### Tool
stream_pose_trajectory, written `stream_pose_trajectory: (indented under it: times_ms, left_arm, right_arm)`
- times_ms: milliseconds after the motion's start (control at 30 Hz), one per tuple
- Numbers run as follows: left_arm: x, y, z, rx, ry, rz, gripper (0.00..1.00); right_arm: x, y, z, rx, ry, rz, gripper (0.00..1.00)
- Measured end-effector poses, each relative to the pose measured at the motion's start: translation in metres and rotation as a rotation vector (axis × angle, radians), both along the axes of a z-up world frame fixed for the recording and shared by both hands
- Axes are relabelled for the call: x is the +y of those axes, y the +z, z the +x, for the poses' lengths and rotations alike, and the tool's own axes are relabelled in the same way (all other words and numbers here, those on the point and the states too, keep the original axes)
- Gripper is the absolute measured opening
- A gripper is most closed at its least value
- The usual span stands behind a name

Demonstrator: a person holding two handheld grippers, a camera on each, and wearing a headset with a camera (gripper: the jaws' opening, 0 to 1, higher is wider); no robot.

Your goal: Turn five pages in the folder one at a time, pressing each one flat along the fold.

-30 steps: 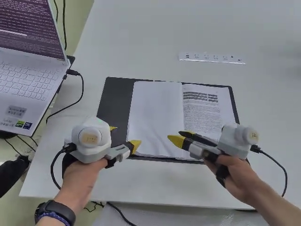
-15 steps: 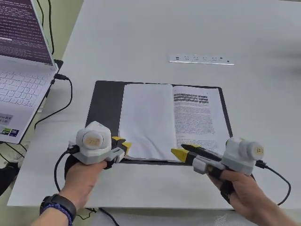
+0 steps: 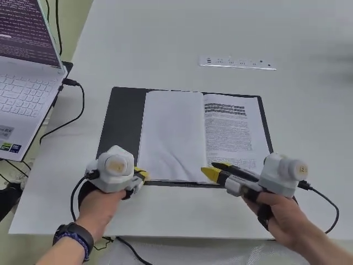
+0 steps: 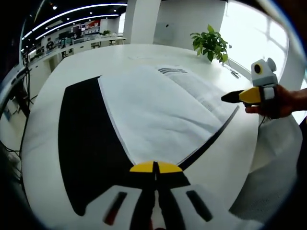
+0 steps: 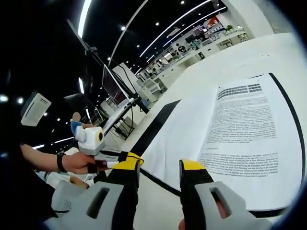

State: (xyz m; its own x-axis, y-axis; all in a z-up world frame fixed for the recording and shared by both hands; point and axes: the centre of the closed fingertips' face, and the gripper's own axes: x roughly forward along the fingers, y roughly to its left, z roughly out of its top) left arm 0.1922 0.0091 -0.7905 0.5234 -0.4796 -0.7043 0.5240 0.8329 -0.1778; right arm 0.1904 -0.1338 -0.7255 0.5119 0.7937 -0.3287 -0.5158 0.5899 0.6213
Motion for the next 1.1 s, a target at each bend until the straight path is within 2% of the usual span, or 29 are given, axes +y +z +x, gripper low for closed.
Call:
stream_pose_trajectory:
  times_ms: [233,400,567,667,800,900,1000,1100]
  left_arm:
    - [0.001,0.0,0.0,0.008,0.034,-0.013,0.0]
    - [0.002,0.0,0.001,0.017,0.048,-0.02,0.0]
    - [0.002,0.0,0.0,0.022,0.055,-0.013,0.0]
    - [0.002,-0.001,0.0,0.028,0.062,-0.015,0.0]
    - [0.002,0.0,0.001,0.03,0.068,-0.009,0.0]
    - [0.002,0.0,0.001,0.036,0.066,-0.002,0.0]
    - [0.003,-0.001,0.002,0.042,0.073,-0.006,0.0]
    - [0.003,-0.001,0.002,0.046,0.079,-0.007,0.0]
  right_arm:
    - [0.001,0.001,0.024,-0.021,0.02,-0.027,0.29]
    - [-0.003,0.003,0.049,-0.043,-0.001,-0.019,0.23]
    - [-0.008,-0.001,0.075,-0.051,-0.04,-0.015,0.17]
    - [-0.01,-0.005,0.09,-0.03,-0.083,0.007,0.15]
    - [-0.007,-0.01,0.107,-0.023,-0.121,0.03,0.11]
    - [-0.005,-0.019,0.123,0.002,-0.157,0.049,0.09]
    - [-0.003,-0.027,0.133,0.028,-0.191,0.067,0.06]
    - [0.003,-0.032,0.134,0.047,-0.198,0.06,0.04]
